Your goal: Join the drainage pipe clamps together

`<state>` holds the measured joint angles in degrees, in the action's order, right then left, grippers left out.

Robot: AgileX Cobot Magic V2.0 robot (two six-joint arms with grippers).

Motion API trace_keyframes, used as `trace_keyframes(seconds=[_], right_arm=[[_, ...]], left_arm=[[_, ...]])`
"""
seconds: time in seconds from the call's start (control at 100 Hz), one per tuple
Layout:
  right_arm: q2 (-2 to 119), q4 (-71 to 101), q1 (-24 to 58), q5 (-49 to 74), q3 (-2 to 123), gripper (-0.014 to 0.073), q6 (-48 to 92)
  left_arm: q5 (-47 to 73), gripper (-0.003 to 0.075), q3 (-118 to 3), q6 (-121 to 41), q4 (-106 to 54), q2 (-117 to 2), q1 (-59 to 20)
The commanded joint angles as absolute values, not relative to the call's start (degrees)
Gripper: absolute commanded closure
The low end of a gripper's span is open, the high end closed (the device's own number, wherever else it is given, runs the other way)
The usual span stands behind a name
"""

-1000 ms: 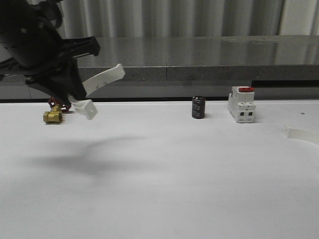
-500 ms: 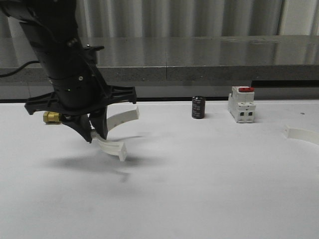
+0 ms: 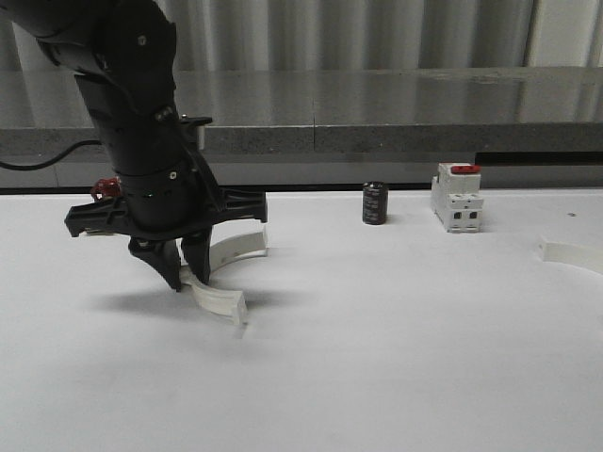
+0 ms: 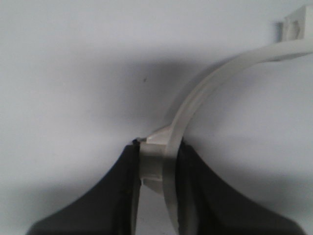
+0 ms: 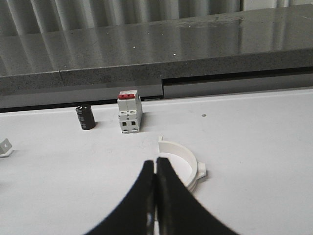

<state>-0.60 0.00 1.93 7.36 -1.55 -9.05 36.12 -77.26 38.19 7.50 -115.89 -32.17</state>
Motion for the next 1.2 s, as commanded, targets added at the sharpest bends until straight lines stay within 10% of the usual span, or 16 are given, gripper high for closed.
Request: trace_keyframes(seconds=[0.0, 0.59, 1.19], right_arm=[[-1.77, 0.0, 1.55, 2.52, -0.67, 0.0662, -8.56], [-1.77, 0.0, 1.55, 2.52, -0.67, 0.0662, -8.56], [-1.77, 0.0, 1.55, 2.52, -0.67, 0.0662, -8.56]], left_arm=[[34.81, 0.0734, -78.85, 38.82, 7.9, -113.15, -32.52], [35.97, 0.0173, -78.85, 38.82, 7.9, -113.15, -32.6], [40.87, 0.0164, -78.71, 35.08, 15.66, -97.63, -31.9]])
